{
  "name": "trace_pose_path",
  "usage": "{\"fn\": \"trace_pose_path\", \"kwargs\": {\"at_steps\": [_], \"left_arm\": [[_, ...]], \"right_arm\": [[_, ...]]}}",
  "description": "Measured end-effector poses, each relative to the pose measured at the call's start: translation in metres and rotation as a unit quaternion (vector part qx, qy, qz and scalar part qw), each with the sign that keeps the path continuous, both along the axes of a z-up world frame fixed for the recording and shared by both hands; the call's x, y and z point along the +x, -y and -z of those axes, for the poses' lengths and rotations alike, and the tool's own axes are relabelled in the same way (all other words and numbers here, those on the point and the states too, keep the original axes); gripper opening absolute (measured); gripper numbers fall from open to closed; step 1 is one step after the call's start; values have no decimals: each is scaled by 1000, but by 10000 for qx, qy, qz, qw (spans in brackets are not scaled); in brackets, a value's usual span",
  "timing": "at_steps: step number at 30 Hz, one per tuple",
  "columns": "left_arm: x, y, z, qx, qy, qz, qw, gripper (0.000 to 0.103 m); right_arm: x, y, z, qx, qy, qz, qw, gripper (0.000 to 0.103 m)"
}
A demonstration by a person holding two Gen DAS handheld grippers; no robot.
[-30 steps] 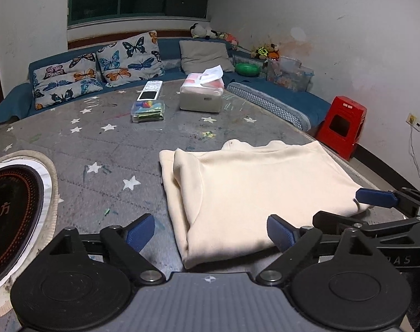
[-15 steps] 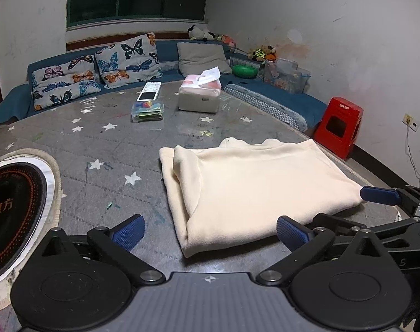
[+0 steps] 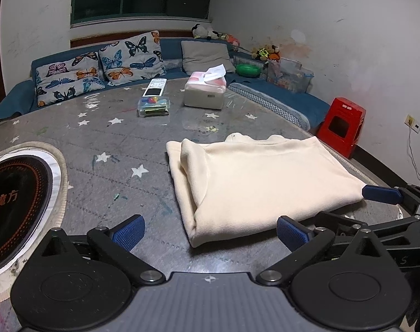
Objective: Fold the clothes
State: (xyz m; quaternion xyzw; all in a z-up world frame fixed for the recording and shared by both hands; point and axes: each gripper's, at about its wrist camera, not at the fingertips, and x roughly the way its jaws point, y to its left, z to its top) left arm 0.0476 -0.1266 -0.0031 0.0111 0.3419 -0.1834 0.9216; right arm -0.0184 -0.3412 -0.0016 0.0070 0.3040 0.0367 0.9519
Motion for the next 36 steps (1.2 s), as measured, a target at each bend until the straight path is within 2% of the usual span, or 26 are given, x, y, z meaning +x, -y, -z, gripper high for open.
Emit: {"fn": "trace_pose_path", "kwargs": {"at_steps": [36], "left_arm": [[-2, 2, -3, 98, -93, -31, 9999, 103]], "right_arm": [[1, 0, 4, 89, -173, -30, 9998, 103]]}}
